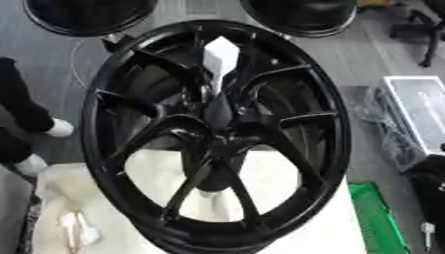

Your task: Pull the pin out of the wheel hub.

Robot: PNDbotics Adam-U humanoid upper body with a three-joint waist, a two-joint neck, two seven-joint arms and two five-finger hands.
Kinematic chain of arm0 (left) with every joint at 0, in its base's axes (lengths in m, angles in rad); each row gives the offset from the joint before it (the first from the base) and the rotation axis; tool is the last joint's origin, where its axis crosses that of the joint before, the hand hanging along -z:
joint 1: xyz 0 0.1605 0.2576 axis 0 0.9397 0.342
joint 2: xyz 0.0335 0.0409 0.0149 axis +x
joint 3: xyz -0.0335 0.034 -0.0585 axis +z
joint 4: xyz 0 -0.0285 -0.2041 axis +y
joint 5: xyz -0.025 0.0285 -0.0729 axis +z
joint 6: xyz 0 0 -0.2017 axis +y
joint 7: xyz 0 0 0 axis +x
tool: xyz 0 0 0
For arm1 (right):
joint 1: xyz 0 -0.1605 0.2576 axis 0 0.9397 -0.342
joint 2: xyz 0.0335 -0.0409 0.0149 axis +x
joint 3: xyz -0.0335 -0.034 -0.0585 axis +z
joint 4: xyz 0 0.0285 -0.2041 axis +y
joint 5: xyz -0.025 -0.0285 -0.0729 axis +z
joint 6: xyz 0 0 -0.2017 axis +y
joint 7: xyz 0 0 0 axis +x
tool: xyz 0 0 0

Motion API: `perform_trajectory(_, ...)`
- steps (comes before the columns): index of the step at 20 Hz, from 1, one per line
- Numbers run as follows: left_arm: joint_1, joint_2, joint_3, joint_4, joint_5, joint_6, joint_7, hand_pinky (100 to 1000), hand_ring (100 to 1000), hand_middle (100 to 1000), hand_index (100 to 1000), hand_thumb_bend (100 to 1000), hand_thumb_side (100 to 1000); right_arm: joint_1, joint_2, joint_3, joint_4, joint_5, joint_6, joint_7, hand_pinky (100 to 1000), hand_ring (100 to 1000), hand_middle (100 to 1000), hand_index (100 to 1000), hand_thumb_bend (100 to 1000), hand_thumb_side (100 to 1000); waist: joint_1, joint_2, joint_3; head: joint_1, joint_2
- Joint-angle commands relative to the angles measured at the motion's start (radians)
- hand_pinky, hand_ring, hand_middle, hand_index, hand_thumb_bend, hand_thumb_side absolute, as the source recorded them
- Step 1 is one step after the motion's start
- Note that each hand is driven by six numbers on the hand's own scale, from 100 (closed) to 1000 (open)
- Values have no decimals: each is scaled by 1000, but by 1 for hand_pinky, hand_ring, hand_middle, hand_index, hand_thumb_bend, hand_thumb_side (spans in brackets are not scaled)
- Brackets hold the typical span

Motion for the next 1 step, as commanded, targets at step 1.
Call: perform_trajectory(1,-17,-92,4,-76,96,41,78,614,740,682,798,100,716,-8,-33,1,-29,-9,-9,8,669,793,619,767,100,774,0,-14,-3,3,-16)
